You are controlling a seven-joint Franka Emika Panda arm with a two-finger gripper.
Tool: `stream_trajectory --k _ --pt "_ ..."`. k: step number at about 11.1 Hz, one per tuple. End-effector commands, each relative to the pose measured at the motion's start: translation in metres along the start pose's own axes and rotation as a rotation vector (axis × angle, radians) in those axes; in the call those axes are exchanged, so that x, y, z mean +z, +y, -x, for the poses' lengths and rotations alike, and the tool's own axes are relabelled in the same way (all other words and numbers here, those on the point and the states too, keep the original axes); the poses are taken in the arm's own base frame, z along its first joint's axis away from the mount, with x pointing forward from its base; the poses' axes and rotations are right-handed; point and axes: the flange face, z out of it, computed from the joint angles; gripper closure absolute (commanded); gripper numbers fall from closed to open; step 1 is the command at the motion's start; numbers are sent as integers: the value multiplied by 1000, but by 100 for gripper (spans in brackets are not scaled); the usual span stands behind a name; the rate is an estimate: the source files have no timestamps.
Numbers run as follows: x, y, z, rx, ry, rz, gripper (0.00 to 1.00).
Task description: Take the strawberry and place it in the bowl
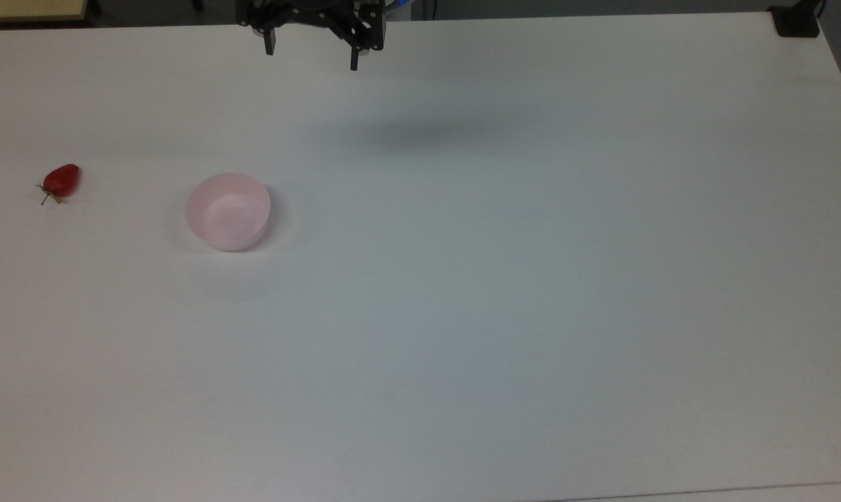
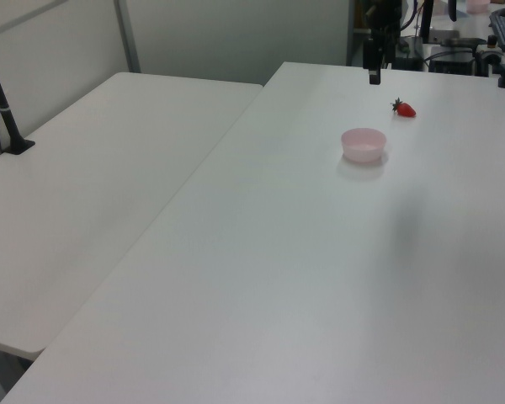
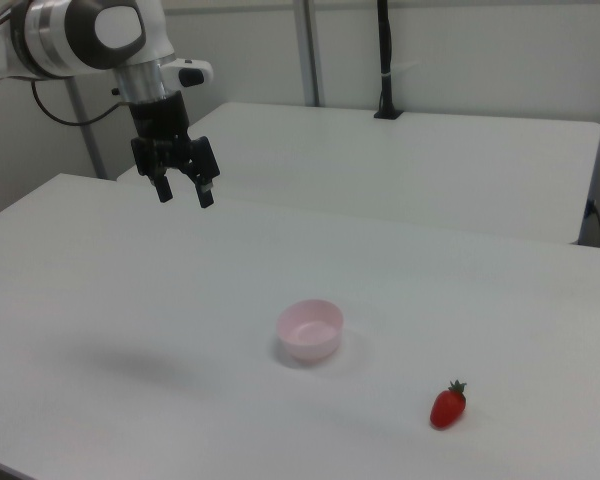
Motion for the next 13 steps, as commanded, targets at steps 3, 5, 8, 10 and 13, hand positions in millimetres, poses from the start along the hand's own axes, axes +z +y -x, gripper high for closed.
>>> stream_trajectory --k 3,5,8,10,13 --pt "2 3 4 1 -1 -20 0" --pt "2 2 4 -1 -2 -19 0" --pt "3 7 3 7 -2 -20 0" --pt "3 9 1 9 13 -22 0" --pt "11 14 -5 -62 17 -25 0"
